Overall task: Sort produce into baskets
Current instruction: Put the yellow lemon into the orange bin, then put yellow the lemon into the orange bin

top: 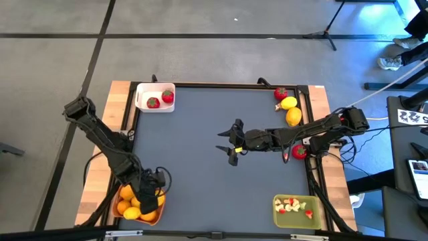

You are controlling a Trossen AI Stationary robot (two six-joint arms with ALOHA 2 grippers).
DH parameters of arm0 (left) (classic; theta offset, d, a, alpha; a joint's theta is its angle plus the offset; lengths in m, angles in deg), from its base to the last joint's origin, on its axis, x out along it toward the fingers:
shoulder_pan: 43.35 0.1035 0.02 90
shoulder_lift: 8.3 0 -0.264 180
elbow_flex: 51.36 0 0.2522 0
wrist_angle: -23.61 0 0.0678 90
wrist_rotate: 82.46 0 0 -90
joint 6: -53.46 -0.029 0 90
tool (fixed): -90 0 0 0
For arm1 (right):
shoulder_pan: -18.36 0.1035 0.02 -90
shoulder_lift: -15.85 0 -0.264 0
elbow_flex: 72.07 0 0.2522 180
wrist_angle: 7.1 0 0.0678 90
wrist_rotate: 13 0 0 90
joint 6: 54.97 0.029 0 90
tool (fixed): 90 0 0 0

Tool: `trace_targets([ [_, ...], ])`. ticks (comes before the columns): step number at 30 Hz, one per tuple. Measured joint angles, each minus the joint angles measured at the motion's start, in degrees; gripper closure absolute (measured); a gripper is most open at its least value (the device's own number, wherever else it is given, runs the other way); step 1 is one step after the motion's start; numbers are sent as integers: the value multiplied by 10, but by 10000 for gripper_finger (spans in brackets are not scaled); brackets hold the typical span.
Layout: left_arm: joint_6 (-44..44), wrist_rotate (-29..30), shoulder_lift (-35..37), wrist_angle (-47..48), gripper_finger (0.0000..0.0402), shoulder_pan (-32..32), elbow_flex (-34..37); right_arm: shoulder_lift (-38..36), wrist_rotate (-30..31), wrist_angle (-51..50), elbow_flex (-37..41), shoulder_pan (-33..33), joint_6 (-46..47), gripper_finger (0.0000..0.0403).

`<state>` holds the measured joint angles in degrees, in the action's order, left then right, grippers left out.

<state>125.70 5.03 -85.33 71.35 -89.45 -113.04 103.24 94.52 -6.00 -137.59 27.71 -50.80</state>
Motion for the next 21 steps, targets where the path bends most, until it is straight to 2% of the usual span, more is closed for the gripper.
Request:
trace_targets([
  [5,-4,-43,10,2,146,8,0,0,0,0,0,0,0,165],
  [13,3,-29,73,42,146,16,0,0,-1,0,0,0,1,165],
  [16,-4,13,108,55,146,27,0,0,-1,0,0,0,4,165],
  [21,-61,169,154,61,146,56,0,0,-1,5,0,0,5,165],
])
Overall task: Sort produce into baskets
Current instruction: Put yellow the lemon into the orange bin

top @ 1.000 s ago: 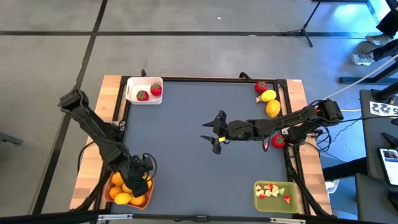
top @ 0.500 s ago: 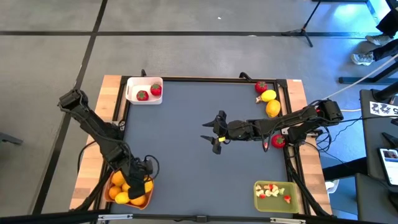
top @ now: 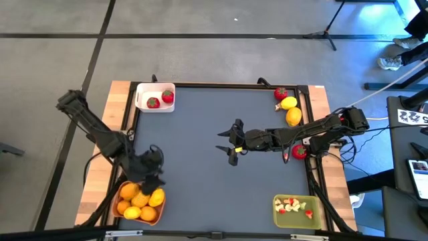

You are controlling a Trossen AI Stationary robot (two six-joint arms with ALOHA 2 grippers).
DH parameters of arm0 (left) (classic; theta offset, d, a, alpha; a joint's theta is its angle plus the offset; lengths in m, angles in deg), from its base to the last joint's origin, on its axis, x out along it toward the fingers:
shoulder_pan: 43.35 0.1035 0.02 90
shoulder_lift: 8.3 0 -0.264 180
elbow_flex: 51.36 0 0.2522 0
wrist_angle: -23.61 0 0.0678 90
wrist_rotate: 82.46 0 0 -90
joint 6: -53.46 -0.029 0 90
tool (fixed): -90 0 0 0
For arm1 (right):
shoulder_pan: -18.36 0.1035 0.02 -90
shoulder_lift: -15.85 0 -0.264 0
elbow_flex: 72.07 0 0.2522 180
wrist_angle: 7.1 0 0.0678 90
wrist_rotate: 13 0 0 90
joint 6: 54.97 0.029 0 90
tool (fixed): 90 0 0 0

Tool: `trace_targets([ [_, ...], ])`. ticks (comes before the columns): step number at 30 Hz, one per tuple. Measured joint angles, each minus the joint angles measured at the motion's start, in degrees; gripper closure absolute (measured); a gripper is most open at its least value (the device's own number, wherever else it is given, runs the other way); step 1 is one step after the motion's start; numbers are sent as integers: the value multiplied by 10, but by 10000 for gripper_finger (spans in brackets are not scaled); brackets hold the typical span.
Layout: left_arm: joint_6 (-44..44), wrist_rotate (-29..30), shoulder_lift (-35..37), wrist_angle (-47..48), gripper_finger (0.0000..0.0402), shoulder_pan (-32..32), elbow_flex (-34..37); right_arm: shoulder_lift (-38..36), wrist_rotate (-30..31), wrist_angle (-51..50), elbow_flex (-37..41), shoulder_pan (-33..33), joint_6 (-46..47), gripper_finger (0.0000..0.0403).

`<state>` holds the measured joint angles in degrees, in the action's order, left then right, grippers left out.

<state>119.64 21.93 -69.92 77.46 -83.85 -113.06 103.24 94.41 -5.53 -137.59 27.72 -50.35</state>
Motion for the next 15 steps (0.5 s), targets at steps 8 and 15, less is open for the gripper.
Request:
trace_targets([
  [8,-117,223,6,-2,146,54,0,-9,-5,-32,0,-6,57,165],
  [15,-166,236,-18,-16,146,94,14,-108,16,-191,0,-59,109,164],
])
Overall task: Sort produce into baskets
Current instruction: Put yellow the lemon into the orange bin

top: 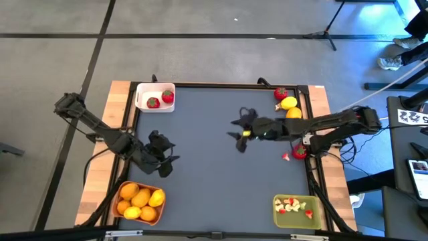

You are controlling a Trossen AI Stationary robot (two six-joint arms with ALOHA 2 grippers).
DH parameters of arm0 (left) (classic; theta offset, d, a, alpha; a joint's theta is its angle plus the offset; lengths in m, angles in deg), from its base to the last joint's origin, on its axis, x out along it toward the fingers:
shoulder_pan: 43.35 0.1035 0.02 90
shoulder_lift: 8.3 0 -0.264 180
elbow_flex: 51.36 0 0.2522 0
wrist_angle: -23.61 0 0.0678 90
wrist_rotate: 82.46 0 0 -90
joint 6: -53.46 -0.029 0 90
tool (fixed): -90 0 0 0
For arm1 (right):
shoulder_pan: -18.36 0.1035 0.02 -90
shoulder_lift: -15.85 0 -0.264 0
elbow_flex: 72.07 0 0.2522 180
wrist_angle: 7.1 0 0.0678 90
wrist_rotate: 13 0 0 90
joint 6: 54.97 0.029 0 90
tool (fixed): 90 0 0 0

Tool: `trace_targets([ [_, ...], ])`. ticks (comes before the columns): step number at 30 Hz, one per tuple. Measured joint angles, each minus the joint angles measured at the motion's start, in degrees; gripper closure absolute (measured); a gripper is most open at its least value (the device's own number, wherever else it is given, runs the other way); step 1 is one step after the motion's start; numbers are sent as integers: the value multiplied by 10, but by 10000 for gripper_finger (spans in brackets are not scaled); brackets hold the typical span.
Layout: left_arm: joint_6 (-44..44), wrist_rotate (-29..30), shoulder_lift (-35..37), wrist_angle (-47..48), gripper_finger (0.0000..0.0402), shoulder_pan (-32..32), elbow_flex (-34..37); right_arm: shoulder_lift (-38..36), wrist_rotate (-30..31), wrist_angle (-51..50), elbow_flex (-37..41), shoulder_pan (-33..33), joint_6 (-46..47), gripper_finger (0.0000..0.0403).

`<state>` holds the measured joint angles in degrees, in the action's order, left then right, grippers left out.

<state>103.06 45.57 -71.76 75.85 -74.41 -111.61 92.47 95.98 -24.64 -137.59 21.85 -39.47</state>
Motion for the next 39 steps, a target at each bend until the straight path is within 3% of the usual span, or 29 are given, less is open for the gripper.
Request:
trace_targets([
  [3,-2,0,-7,-18,146,10,11,-48,1,-85,0,-39,34,150],
  [7,-5,-5,-19,-20,146,19,16,-94,0,-214,0,-113,87,98],
  [12,-11,-17,-23,-23,146,34,21,-106,2,-353,0,-223,107,20],
  [14,-17,-18,-23,-28,146,38,21,-106,-7,-383,0,-266,109,8],
  [25,-36,-19,-25,-49,146,43,21,-106,-46,-499,0,-415,50,55],
  [39,-49,-27,-62,-64,146,46,21,-69,2,-600,0,-456,68,54],
])
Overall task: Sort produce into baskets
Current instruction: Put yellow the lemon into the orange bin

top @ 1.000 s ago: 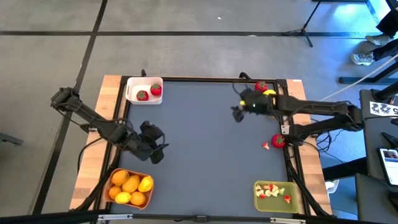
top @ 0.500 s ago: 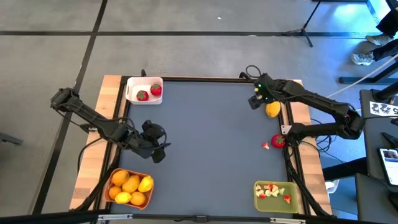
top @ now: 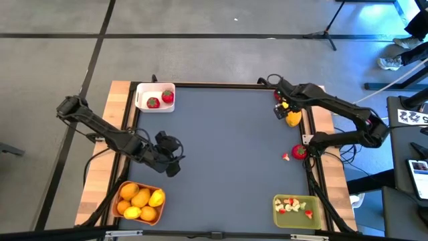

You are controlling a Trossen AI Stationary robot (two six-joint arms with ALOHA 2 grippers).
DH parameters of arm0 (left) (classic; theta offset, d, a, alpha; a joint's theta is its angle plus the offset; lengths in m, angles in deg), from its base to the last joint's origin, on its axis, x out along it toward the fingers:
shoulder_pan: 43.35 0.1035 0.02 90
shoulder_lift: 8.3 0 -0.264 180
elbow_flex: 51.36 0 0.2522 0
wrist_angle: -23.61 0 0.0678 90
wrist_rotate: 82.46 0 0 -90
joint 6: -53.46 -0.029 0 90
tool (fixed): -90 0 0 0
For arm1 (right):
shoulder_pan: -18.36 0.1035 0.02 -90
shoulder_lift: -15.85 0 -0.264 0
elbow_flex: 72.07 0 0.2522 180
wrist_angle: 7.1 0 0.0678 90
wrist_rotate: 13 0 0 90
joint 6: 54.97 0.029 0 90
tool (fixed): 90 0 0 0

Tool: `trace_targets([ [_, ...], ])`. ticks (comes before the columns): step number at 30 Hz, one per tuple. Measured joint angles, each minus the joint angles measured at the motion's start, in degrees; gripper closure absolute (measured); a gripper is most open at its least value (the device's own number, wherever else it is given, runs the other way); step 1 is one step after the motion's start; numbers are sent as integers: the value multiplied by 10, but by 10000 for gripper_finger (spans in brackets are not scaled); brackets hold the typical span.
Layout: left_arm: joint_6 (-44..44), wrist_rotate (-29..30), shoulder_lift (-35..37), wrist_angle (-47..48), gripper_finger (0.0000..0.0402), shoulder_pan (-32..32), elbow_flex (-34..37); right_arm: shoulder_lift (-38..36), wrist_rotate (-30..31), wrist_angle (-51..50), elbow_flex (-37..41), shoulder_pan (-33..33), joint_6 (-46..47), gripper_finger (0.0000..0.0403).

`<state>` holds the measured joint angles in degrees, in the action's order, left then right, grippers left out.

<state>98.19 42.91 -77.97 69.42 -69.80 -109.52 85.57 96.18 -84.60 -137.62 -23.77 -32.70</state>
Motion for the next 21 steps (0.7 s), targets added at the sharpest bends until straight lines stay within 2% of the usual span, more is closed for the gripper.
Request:
trace_targets([
  [9,-8,-8,-10,-7,146,0,0,104,24,-24,0,-3,34,54],
  [21,-18,-8,-10,-15,146,0,0,230,8,-40,-4,-32,14,54],
])
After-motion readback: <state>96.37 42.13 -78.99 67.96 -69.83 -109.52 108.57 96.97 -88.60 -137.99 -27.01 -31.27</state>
